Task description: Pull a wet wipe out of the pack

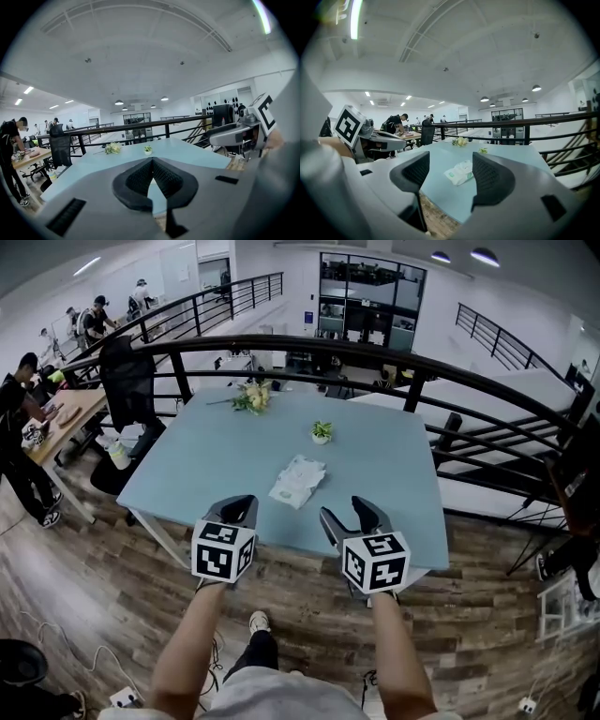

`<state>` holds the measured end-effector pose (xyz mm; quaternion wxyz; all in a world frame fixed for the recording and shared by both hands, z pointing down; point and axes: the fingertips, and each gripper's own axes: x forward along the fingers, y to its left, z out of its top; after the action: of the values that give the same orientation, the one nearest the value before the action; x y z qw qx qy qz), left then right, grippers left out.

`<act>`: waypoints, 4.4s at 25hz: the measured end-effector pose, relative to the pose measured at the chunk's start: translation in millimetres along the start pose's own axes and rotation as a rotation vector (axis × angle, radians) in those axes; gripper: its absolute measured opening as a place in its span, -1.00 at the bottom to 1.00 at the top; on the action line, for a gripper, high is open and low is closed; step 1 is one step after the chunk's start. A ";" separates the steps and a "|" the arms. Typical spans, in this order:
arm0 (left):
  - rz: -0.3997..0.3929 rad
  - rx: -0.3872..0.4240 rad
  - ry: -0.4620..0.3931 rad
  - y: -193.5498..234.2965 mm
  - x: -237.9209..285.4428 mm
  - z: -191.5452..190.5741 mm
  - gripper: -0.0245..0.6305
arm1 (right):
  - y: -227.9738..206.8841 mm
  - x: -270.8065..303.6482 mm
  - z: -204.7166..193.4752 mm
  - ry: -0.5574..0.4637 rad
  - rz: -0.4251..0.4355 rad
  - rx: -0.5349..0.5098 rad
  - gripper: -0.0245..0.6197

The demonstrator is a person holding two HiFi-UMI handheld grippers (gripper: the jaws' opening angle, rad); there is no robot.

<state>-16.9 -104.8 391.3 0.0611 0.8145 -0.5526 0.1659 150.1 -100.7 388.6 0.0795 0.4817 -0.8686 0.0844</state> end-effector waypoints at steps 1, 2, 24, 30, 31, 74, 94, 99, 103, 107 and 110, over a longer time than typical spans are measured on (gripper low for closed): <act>0.000 -0.001 -0.001 3.0 3.2 0.9 -0.94 | -0.8 4.2 0.6 0.001 0.000 -0.001 -0.09; 0.000 -0.001 -0.002 6.4 6.7 1.8 -0.95 | -1.5 8.9 1.4 0.002 0.000 -0.002 -0.09; -0.032 -0.007 0.013 114.3 117.7 29.1 -0.95 | -25.8 158.4 31.1 0.033 -0.018 0.002 -0.09; -0.061 -0.007 0.025 135.1 145.3 29.2 -0.95 | -33.6 189.9 33.5 0.048 -0.043 0.012 -0.09; -0.065 -0.005 0.025 138.1 149.5 29.3 -0.95 | -34.3 194.8 32.9 0.050 -0.046 0.014 -0.09; -0.332 -0.019 0.099 162.1 270.5 -4.1 -0.94 | -63.5 285.5 -57.5 0.347 -0.191 0.099 -0.11; -0.331 -0.036 0.171 158.1 275.1 -52.7 -0.94 | -56.6 303.2 -117.6 0.449 -0.135 0.169 -0.20; -0.329 -0.034 0.189 155.2 280.1 -61.5 -0.94 | -60.8 306.2 -127.0 0.462 -0.134 0.185 -0.22; -0.326 -0.031 0.198 153.4 282.1 -64.7 -0.95 | -63.8 306.8 -129.7 0.463 -0.141 0.199 -0.27; -0.320 -0.043 0.206 152.5 282.9 -69.6 -0.95 | -62.9 308.1 -135.0 0.482 -0.139 0.195 -0.31; -0.320 -0.044 0.207 150.9 281.8 -72.2 -0.95 | -62.7 309.3 -138.3 0.485 -0.142 0.203 -0.37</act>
<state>-76.2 -389.9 541.6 0.1609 0.8690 -0.4104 0.2248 49.4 -357.2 595.4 0.2421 0.5129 -0.7753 0.2780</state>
